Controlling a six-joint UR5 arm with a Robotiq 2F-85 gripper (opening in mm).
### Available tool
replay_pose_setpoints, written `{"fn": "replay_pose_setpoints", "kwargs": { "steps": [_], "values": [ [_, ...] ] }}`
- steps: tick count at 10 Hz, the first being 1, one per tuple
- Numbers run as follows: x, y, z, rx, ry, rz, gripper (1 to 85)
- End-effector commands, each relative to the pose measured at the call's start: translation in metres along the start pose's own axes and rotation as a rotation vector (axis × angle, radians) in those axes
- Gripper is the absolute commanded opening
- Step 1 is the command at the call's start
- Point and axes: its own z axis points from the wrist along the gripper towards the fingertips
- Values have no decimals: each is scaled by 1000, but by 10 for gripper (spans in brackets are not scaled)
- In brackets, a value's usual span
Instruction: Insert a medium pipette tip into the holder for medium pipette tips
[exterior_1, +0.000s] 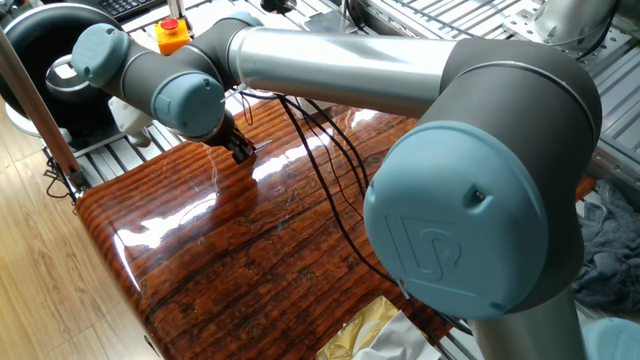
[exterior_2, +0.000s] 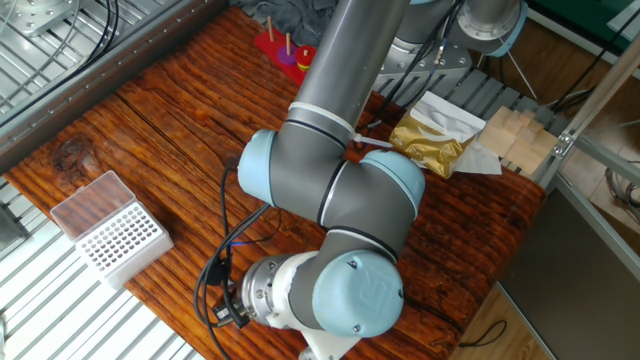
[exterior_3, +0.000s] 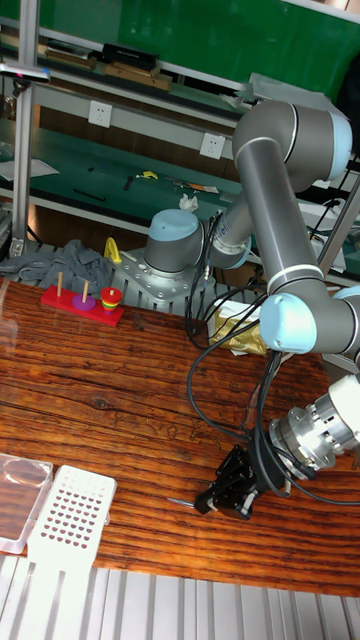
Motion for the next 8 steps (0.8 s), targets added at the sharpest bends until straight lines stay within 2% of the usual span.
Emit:
{"fn": "replay_pose_setpoints", "kwargs": {
  "steps": [1,4,5,6,7,8],
  "values": [
    [2,-2,-3,-7,-13,10,10],
    [4,-5,-13,-20,-59,16,10],
    [2,-8,-16,-19,-86,24,10],
    [-3,-16,-20,-10,-132,30,10],
    [-5,-18,-26,-20,-177,40,10],
    [-1,-21,-32,-26,-203,45,10]
  ]
}}
